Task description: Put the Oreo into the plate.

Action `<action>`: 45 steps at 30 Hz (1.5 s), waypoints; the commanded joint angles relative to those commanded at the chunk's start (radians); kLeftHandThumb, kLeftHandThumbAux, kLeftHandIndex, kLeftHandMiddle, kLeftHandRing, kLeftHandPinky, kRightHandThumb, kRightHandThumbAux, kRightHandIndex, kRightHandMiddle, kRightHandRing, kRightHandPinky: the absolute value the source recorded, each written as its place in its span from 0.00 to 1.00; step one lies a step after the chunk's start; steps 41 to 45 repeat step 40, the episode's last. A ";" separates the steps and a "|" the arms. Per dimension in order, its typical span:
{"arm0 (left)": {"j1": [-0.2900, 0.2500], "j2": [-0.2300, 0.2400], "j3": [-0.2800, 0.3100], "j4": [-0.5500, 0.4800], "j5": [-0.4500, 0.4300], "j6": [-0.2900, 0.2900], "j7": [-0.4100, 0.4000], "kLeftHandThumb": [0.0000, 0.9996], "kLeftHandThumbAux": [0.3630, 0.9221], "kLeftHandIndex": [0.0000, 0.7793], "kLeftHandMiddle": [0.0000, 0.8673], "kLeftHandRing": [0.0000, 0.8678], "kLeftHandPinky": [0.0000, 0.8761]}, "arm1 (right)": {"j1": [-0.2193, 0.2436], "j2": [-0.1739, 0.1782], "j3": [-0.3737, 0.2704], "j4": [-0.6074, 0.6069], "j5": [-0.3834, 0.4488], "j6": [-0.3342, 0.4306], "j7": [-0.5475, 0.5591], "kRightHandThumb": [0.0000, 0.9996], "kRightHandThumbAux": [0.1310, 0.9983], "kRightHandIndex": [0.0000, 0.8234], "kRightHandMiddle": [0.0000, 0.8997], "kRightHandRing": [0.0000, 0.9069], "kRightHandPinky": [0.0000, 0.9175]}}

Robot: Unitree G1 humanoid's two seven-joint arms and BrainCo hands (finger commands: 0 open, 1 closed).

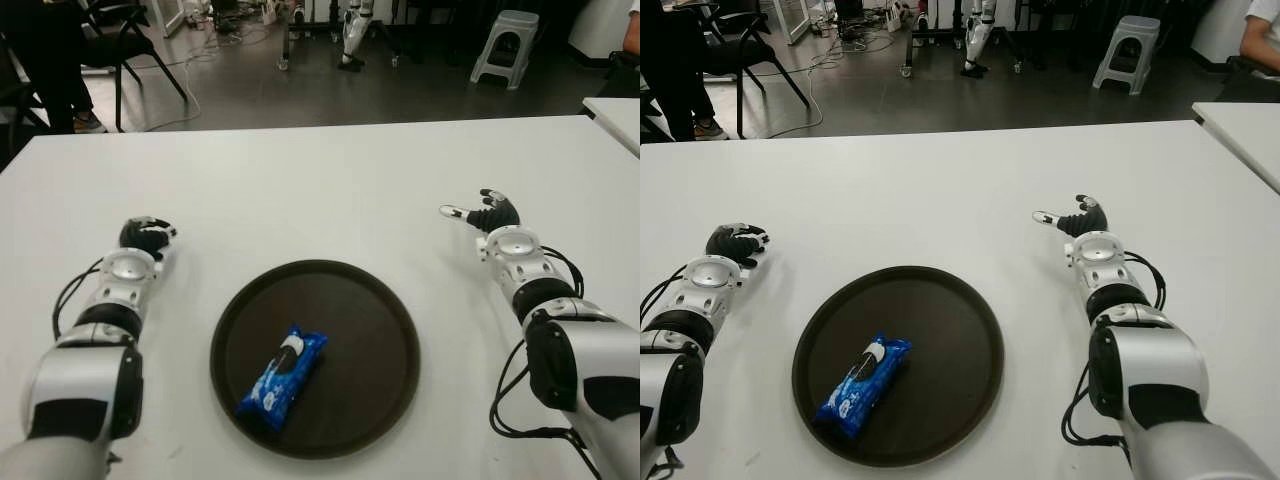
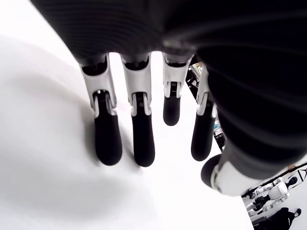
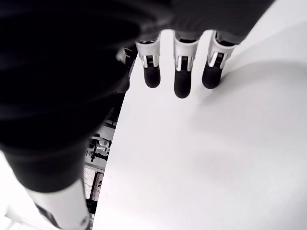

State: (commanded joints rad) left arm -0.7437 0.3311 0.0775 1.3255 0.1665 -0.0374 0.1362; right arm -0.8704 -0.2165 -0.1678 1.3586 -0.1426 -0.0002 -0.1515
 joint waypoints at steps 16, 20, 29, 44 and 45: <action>-0.001 0.001 0.002 0.000 -0.002 0.003 0.001 0.68 0.65 0.51 0.22 0.24 0.24 | -0.002 -0.002 0.000 0.001 -0.005 0.009 -0.007 0.00 0.79 0.11 0.12 0.14 0.14; 0.001 0.001 0.006 0.001 -0.005 -0.001 0.000 0.68 0.65 0.51 0.22 0.24 0.24 | -0.002 -0.002 0.003 0.002 -0.008 0.012 -0.008 0.00 0.78 0.11 0.12 0.14 0.14; 0.002 0.003 0.003 0.001 0.001 -0.006 -0.002 0.67 0.65 0.51 0.23 0.24 0.25 | -0.001 -0.001 0.010 0.001 -0.011 0.008 -0.003 0.00 0.78 0.10 0.10 0.12 0.12; 0.002 0.005 -0.003 0.003 0.006 -0.004 -0.006 0.67 0.65 0.51 0.19 0.20 0.21 | 0.000 -0.002 0.011 0.001 -0.010 0.003 -0.002 0.00 0.78 0.11 0.12 0.14 0.14; 0.002 0.005 -0.003 0.003 0.006 -0.004 -0.006 0.67 0.65 0.51 0.19 0.20 0.21 | 0.000 -0.002 0.011 0.001 -0.010 0.003 -0.002 0.00 0.78 0.11 0.12 0.14 0.14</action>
